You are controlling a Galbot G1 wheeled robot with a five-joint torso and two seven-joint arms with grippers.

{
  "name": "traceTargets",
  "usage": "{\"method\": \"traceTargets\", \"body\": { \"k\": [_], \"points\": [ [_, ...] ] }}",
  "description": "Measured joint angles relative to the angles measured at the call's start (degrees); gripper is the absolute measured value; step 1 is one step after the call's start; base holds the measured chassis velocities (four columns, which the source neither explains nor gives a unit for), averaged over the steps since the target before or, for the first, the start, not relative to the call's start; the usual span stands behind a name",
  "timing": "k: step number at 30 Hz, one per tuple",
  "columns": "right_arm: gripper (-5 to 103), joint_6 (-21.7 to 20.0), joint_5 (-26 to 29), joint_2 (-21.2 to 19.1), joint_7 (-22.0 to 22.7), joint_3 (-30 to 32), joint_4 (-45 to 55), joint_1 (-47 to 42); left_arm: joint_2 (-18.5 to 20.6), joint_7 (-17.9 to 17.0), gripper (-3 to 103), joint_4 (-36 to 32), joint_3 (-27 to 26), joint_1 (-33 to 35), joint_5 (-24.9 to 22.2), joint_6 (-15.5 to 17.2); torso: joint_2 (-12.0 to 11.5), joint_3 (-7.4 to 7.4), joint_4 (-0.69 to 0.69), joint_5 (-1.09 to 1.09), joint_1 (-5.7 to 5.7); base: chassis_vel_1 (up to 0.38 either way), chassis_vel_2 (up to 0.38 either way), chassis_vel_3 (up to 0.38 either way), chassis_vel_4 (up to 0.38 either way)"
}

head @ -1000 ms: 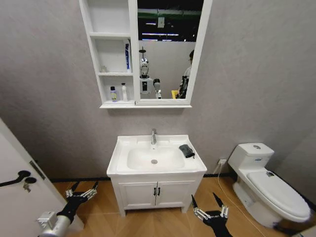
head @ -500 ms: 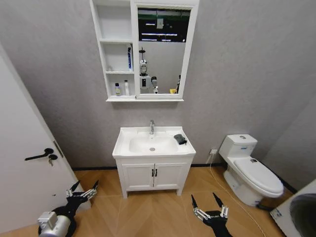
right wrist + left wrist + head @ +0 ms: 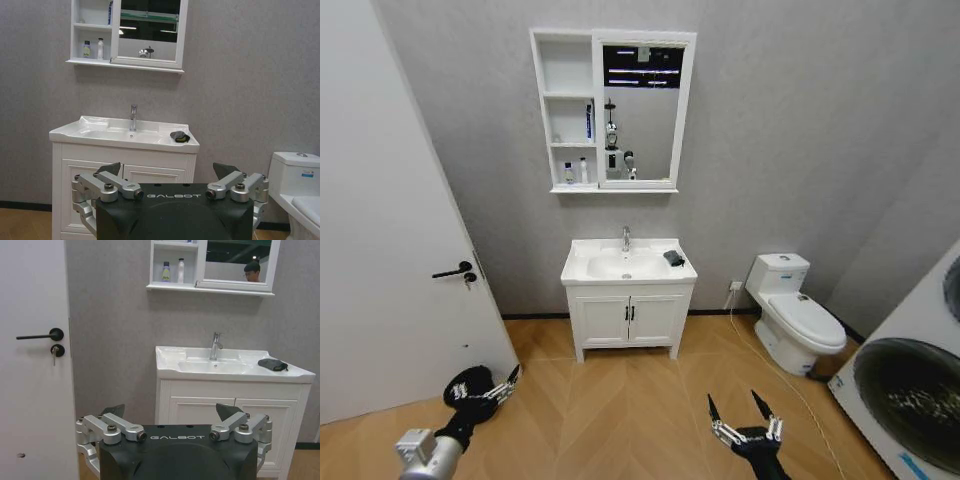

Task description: Move facial cleanser and shampoo from washbasin to cabinet, then wipe washbasin with towel.

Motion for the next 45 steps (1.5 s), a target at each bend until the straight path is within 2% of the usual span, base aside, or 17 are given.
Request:
{"method": "traceTargets", "body": {
  "k": [2, 4, 5, 9, 17, 29, 45],
  "points": [
    [100, 0.00, 0.00, 0.00, -0.01, 0.00, 0.00, 0.00, 0.00, 0.00, 100, -0.01, -0.01, 0.00, 0.00, 0.00, 0.03, -0.01, -0.01, 0.09, -0.03, 0.244, -0.140, -0.240, 0.237],
    [100, 0.00, 0.00, 0.00, 0.00, 0.00, 0.00, 0.00, 0.00, 0.01, 100, -0.01, -0.01, 0.00, 0.00, 0.00, 0.04, -0.02, -0.02, 0.08, -0.04, 0.088, -0.061, -0.235, 0.167],
    [100, 0.00, 0.00, 0.00, 0.00, 0.00, 0.00, 0.00, 0.00, 0.00, 100, 0.00, -0.01, 0.00, 0.00, 0.00, 0.02, 0.00, -0.02, 0.00, -0.02, 0.088, -0.011, -0.157, 0.141],
    [100, 0.00, 0.00, 0.00, 0.00, 0.02, 0.00, 0.01, 0.00, 0.02, 100, -0.01, 0.01, -0.01, 0.00, 0.00, 0.00, 0.01, -0.05, 0.08, 0.00, -0.060, -0.017, -0.022, 0.008],
    [100, 0.00, 0.00, 0.00, 0.00, 0.00, 0.00, 0.04, 0.00, 0.01, 100, -0.01, 0.01, -0.02, 0.00, 0.00, -0.05, 0.04, -0.03, 0.02, 0.12, -0.070, 0.030, 0.101, -0.026],
    [100, 0.00, 0.00, 0.00, 0.00, 0.02, 0.00, 0.02, 0.00, 0.01, 100, -0.01, 0.02, -0.01, 0.00, 0.00, -0.02, 0.01, -0.04, 0.05, 0.03, -0.056, -0.103, 0.073, 0.077],
    [100, 0.00, 0.00, 0.00, 0.00, 0.00, 0.00, 0.02, 0.00, 0.01, 100, -0.01, 0.00, -0.01, 0.00, 0.00, -0.02, 0.02, -0.03, 0.04, 0.04, 0.016, 0.012, 0.034, 0.022]
  ]
}}
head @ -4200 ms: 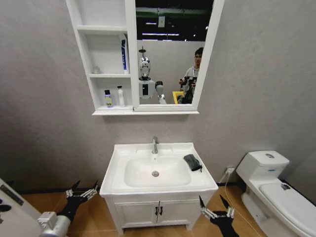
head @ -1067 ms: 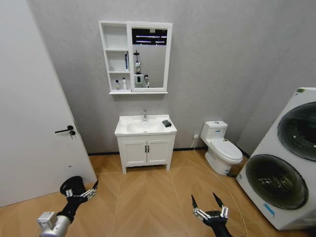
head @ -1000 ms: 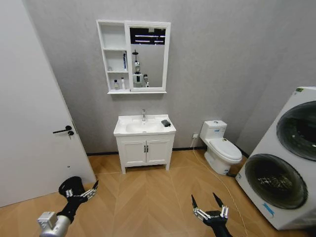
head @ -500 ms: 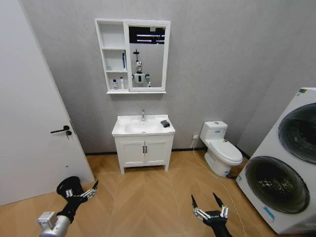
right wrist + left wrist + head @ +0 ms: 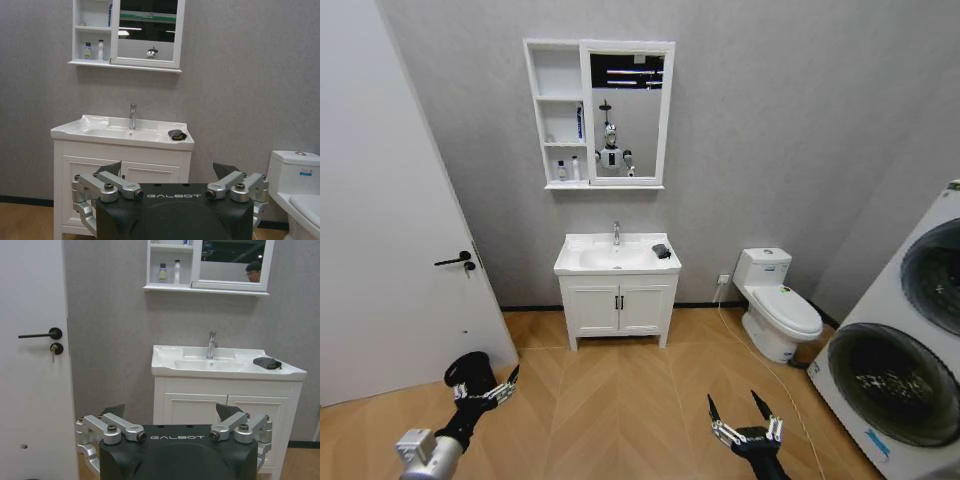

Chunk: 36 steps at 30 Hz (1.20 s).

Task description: Move facial cleanser and shampoo from washbasin to cabinet, then wipe washbasin with towel.

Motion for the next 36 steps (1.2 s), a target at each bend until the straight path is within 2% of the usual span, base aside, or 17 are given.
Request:
{"method": "traceTargets", "body": {
  "k": [22, 29, 30, 36],
  "points": [
    [100, 0.00, 0.00, 0.00, 0.00, 0.00, 0.00, 0.00, 0.00, 0.00, 100, 0.00, 0.00, 0.00, 0.00, 0.00, 0.02, -0.01, 0.00, -0.01, -0.02, -0.013, 0.008, 0.027, 0.006],
    [100, 0.00, 0.00, 0.00, 0.00, 0.01, 0.00, -0.01, 0.00, -0.01, 100, 0.00, 0.01, 0.00, 0.00, 0.00, 0.02, 0.00, -0.01, -0.03, -0.01, -0.269, 0.010, 0.270, -0.012],
    [100, 0.00, 0.00, 0.00, 0.00, 0.00, 0.00, 0.00, 0.00, -0.01, 100, 0.00, 0.00, 0.00, 0.00, 0.00, 0.01, 0.00, 0.00, 0.03, 0.00, -0.384, 0.011, 0.353, -0.033],
    [100, 0.00, 0.00, -0.01, 0.00, 0.04, 0.00, 0.01, 0.00, 0.01, 100, 0.00, 0.02, -0.02, 0.00, 0.00, -0.03, 0.03, -0.02, 0.04, 0.10, -0.291, 0.053, 0.277, -0.057]
  ]
}}
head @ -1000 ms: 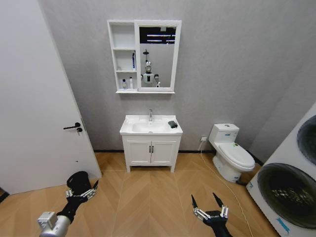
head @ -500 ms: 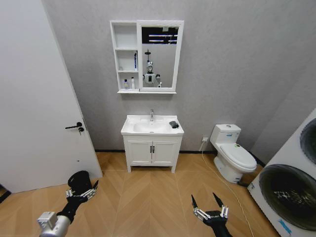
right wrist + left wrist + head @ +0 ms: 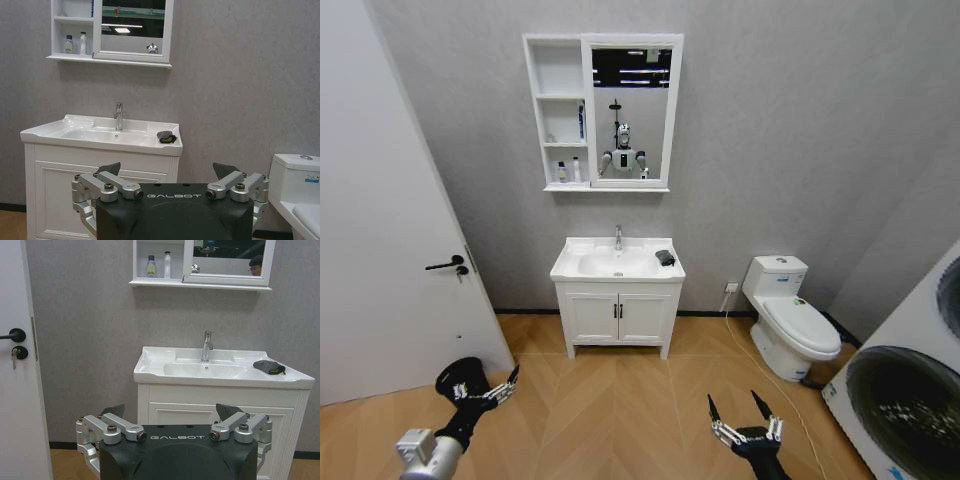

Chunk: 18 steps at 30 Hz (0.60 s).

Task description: Move facial cleanser and shampoo from washbasin to cabinet, then wipe washbasin with towel.

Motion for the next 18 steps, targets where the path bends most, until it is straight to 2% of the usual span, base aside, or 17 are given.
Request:
{"method": "traceTargets", "body": {
  "k": [3, 13, 18],
  "points": [
    [100, 0.00, 0.00, 0.01, 0.00, -0.01, 0.00, 0.00, 0.00, 0.00, 100, 0.00, 0.00, 0.00, 0.00, 0.00, 0.00, -0.01, 0.00, -0.07, -0.03, -0.086, 0.037, 0.040, -0.027],
    [100, 0.00, 0.00, 0.02, 0.00, -0.05, 0.00, -0.03, 0.00, -0.01, 100, 0.00, -0.03, 0.03, 0.00, 0.00, 0.07, -0.06, 0.01, -0.06, -0.17, 0.071, 0.010, -0.041, 0.006],
    [100, 0.00, 0.00, 0.02, 0.00, -0.04, 0.00, -0.01, 0.00, -0.01, 100, 0.00, -0.03, 0.01, 0.00, 0.00, 0.04, -0.02, 0.01, -0.05, -0.09, -0.037, 0.053, 0.045, -0.061]
  ]
}}
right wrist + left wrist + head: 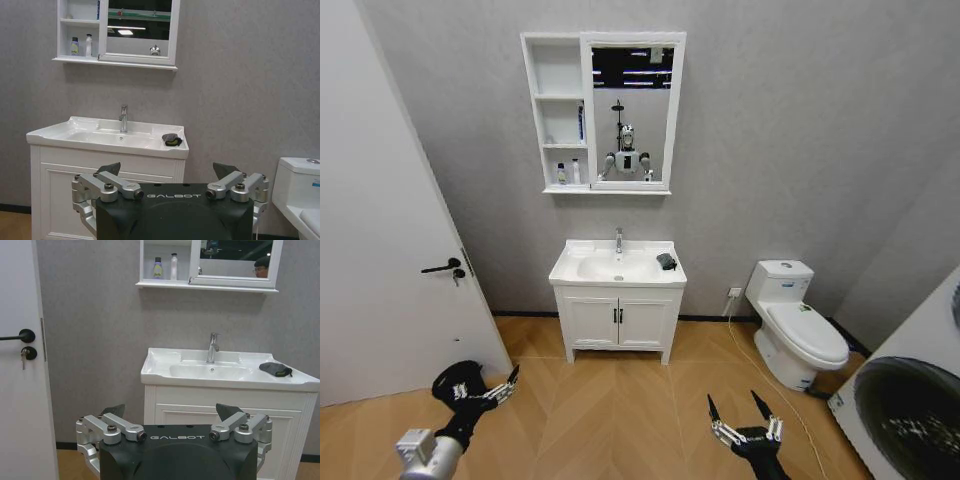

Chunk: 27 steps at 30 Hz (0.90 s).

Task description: Move facial cleanser and shampoo from washbasin to cabinet, then wipe washbasin with towel.

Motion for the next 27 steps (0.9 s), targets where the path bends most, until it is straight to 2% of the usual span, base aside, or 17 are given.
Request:
{"method": "traceTargets", "body": {
  "k": [27],
  "points": [
    [100, 0.00, 0.00, 0.00, 0.00, 0.01, 0.00, 0.00, 0.00, 0.00, 100, 0.00, 0.01, 0.00, 0.00, 0.00, 0.01, -0.01, 0.01, 0.01, -0.02, -0.018, 0.006, 0.014, -0.010]
  ]
}}
